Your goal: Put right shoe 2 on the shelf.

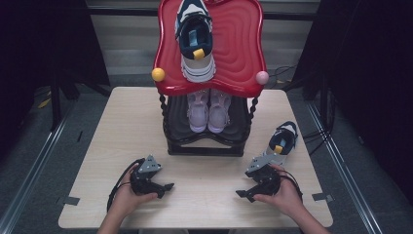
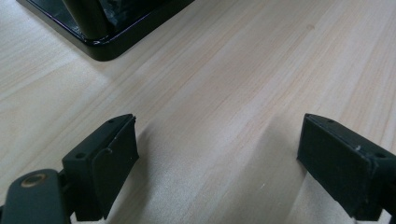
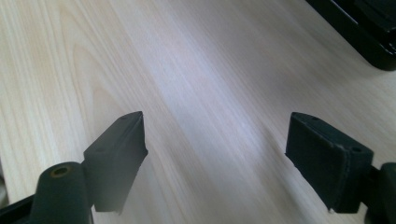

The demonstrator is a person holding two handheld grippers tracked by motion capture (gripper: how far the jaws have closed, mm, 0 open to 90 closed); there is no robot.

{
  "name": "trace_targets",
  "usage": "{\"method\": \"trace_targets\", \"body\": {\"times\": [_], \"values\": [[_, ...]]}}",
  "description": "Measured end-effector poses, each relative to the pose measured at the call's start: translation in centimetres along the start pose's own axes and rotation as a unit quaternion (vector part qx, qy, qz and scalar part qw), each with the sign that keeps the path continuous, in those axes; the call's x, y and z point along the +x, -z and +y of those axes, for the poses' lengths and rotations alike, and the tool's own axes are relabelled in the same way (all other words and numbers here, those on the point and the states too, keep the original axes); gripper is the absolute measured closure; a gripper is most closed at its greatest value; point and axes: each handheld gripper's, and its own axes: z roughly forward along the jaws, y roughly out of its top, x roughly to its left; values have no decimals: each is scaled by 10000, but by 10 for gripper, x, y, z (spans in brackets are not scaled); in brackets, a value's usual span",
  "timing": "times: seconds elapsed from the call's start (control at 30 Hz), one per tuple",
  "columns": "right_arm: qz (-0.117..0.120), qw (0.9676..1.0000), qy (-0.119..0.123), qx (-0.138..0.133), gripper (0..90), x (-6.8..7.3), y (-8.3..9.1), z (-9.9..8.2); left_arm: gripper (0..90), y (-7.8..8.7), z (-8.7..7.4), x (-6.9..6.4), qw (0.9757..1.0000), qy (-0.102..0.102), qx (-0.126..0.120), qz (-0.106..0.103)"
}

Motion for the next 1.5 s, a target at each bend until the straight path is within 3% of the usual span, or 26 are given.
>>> {"method": "trace_targets", "body": {"times": [0.1, 0.5, 0.67, 0.83, 1.17, 1.23, 1.43, 1.5], "values": [[16, 9997, 109, 237, 210, -3, 5, 1, 115, 0, 0, 0, 10000, -1, 4, 4], [119, 9955, 71, 934, 215, -13, 21, 3, 115, 0, 0, 0, 10000, 3, 0, 5], [90, 9942, 88, 1071, 232, -21, 31, 6, 113, 0, 0, 0, 10000, -1, 4, 1], [16, 9906, 120, 1362, 240, -28, 45, 11, 113, 0, 0, 0, 10000, -1, 4, 1], [-204, 9873, 109, 1571, 249, -42, 71, 15, 113, 0, 0, 0, 10000, -1, 5, 0], [-218, 9857, 31, 1673, 249, -43, 74, 15, 110, 0, 0, 0, 10000, -7, 22, 5], [-297, 9802, 223, 1947, 249, -52, 77, 17, 108, 0, 0, 0, 10000, -27, 39, -2], [-286, 9794, 152, 1993, 249, -53, 80, 20, 108, 0, 0, 0, 10000, -29, 40, -1]]}}
